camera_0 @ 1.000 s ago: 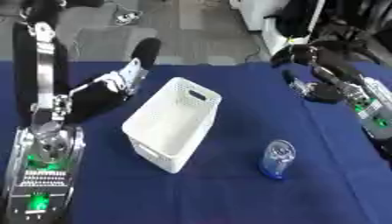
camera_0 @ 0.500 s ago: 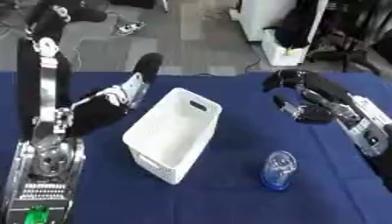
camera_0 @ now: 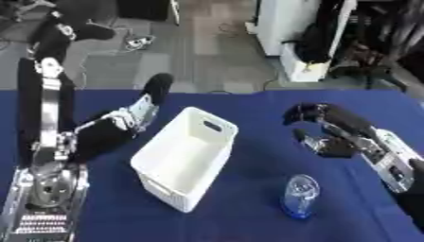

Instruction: Pick up objects on the table and place them in the box.

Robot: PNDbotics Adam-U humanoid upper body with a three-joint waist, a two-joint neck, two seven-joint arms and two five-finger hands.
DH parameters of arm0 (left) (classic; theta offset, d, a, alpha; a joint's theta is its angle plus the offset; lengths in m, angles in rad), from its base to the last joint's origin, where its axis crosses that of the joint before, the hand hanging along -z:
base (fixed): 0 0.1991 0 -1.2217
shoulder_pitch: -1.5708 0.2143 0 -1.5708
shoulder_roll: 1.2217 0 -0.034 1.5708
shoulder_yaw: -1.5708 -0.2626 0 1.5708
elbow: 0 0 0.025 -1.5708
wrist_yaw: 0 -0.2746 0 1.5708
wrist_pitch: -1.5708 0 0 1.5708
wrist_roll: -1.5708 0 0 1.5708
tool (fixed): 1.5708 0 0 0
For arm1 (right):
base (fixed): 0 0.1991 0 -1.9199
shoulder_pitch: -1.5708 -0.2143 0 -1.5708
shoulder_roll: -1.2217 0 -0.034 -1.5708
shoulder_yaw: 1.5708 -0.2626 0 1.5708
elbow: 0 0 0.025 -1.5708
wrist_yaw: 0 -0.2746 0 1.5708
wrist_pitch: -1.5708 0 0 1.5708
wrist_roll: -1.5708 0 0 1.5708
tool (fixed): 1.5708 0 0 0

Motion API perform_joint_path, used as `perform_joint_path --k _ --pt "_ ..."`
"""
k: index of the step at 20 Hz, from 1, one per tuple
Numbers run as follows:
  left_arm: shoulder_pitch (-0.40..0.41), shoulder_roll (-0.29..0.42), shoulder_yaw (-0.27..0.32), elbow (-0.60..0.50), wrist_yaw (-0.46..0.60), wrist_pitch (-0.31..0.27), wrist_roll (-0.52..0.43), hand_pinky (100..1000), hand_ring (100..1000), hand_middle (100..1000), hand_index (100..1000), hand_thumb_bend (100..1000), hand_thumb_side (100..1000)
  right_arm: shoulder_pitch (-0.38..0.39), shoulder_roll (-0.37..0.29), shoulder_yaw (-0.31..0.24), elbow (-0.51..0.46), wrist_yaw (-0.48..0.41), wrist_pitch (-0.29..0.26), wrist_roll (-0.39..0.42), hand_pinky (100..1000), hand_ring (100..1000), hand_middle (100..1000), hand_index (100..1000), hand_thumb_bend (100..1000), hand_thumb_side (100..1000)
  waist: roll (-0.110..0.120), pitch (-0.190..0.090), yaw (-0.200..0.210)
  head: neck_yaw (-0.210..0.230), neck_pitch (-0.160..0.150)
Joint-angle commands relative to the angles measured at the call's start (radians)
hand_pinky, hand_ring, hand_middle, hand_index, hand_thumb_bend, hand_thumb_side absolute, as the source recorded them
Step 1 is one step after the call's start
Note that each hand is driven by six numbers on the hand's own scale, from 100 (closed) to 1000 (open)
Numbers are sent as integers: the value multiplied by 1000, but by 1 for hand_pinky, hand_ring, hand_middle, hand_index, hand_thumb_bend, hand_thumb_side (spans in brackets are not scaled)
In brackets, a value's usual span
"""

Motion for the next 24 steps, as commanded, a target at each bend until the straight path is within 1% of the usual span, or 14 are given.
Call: perform_joint_path --k 1,2,3,4,5,7,9,11,14,19,24 --pt "-13 -1 0 -11 -1 -1 -2 859 674 788 862 518 597 25 -20 -27 -90 -49 31 -3 680 694 735 765 152 964 -3 -15 -3 0 -16" --pt "-13 0 0 -11 -2 -2 -2 859 674 788 862 518 597 45 -25 -29 -129 -66 43 1 683 696 735 764 161 968 -5 -16 -4 3 -11" --pt "-12 1 1 -11 -3 -2 -1 859 674 788 862 518 597 65 -31 -32 -169 -84 55 6 683 696 736 764 278 1000 -6 -17 -4 7 -6" --pt "-12 2 1 -11 -3 -2 -1 859 675 788 862 519 596 83 -36 -34 -205 -101 67 11 683 696 733 762 171 963 -7 -18 -5 14 4" --pt "-11 2 1 -11 -4 -2 -1 859 675 788 862 519 596 102 -42 -38 -240 -117 80 16 683 696 733 762 171 963 -8 -19 -6 19 13" --pt "-10 3 1 -11 -5 -2 -1 860 676 789 862 519 596 135 -53 -44 -297 -146 100 26 682 694 731 761 185 954 -9 -22 -9 35 47" --pt "-9 4 1 -10 -6 -2 -1 860 676 789 862 519 596 159 -63 -49 -334 -168 117 36 681 693 729 760 183 954 -9 -23 -11 37 62" --pt "-9 5 1 -9 -5 -1 -2 860 676 789 862 519 597 174 -67 -54 -352 -183 128 47 681 692 727 760 194 944 -9 -23 -13 36 69" --pt "-10 6 1 -8 -5 -1 -1 860 676 789 862 518 597 191 -67 -63 -365 -190 130 58 683 693 728 764 242 919 -8 -22 -13 37 74" --pt "-11 6 1 -8 -5 -1 -1 860 676 789 862 518 597 213 -56 -66 -374 -182 122 71 684 693 730 770 261 908 -8 -19 -12 42 75" --pt "-11 5 1 -8 -6 -1 -2 861 677 789 862 519 597 213 -57 -59 -373 -176 115 77 684 693 730 771 270 906 -8 -21 -12 44 77"
